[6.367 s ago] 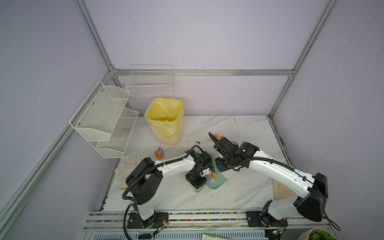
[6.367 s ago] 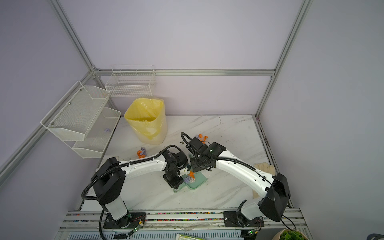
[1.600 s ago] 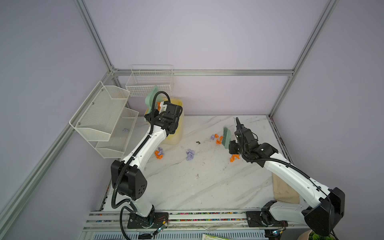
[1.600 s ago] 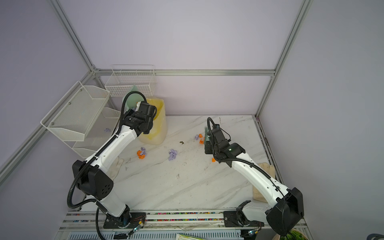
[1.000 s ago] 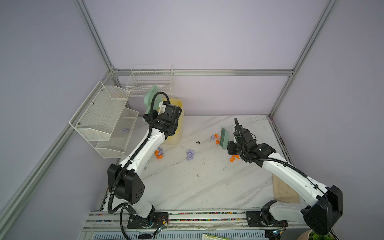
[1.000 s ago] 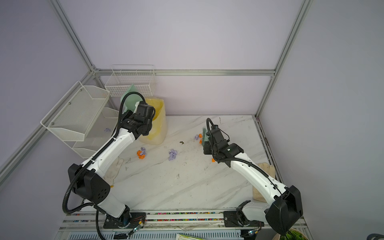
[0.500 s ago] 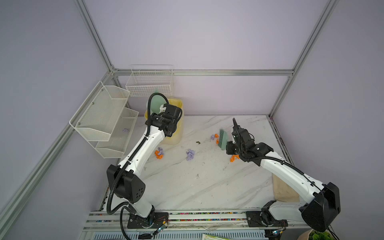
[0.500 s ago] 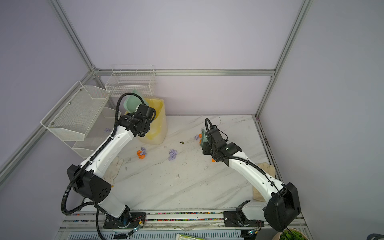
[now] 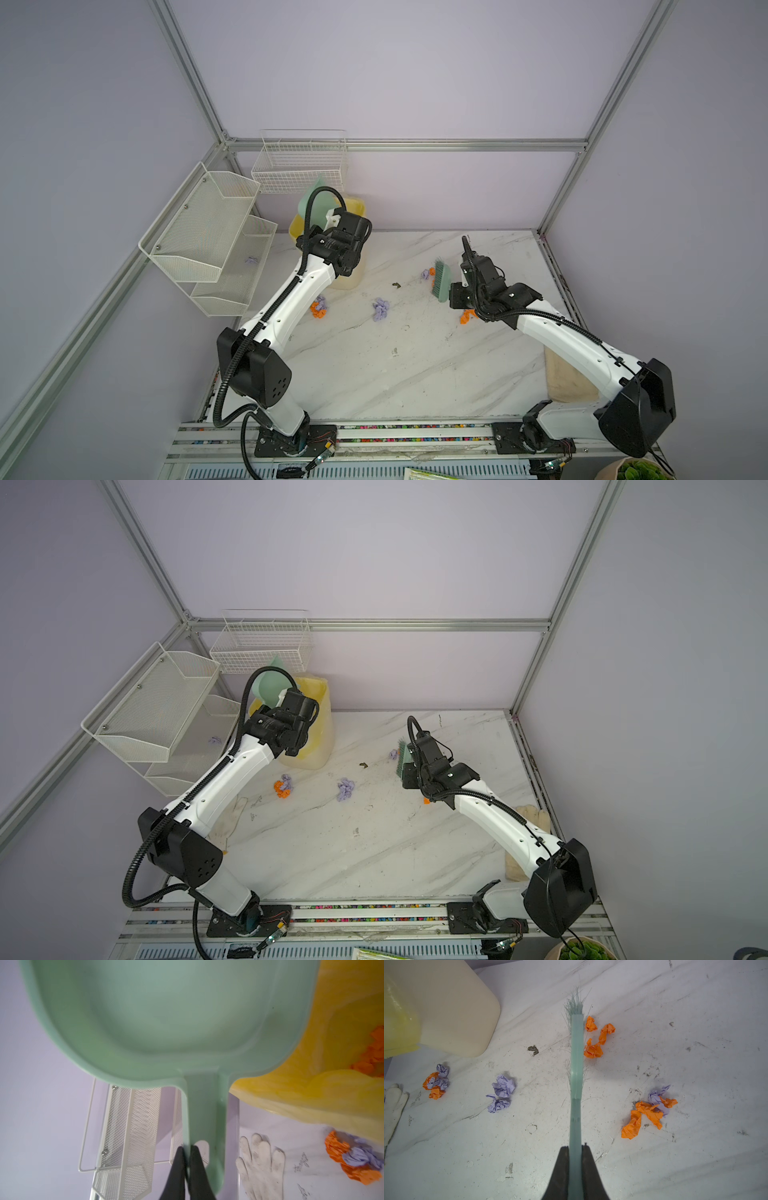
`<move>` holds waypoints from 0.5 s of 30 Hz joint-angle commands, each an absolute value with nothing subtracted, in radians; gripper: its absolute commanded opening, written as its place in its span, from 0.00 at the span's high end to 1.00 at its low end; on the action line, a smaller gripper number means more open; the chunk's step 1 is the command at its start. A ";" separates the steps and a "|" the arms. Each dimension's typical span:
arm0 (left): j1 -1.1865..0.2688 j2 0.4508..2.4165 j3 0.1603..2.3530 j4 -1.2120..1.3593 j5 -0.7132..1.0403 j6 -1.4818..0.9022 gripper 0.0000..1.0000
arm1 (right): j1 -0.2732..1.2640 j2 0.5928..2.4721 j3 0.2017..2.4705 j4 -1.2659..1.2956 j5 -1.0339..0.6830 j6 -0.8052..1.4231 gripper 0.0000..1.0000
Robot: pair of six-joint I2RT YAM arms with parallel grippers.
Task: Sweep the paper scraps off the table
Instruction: 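Tip the dustpan over the yellow bin with the left gripper to empty it, then lower the empty dustpan with the left gripper while the right brush nears scraps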
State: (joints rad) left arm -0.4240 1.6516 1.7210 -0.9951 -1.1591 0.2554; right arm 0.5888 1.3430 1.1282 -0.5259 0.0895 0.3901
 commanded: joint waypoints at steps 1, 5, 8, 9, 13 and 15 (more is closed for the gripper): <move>-0.427 1.634 1.910 -1.214 -0.982 0.036 1.00 | 0.586 1.354 1.159 -0.509 0.111 0.374 1.00; -0.444 1.646 1.995 -1.357 -0.902 -0.049 1.00 | 0.586 1.368 1.178 -0.519 0.125 0.346 1.00; -0.471 1.632 2.038 -1.413 -0.861 -0.083 1.00 | 0.586 1.368 1.188 -0.518 0.130 0.305 1.00; -0.480 1.626 2.050 -1.429 -0.839 -0.093 1.00 | 0.586 1.368 1.192 -0.518 0.136 0.292 1.00; -0.506 1.609 2.092 -1.513 -0.748 -0.154 1.00 | 0.586 1.395 1.206 -0.523 0.144 0.244 1.00; -0.517 1.595 2.091 -1.547 -0.707 -0.184 1.00 | 0.586 1.397 1.213 -0.528 0.158 0.228 1.00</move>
State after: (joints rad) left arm -0.5060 1.6497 2.0037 -1.4563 -0.7925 -0.0971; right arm 0.5888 1.3819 1.1820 -0.5278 0.1215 0.2806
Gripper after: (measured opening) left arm 0.048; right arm 0.108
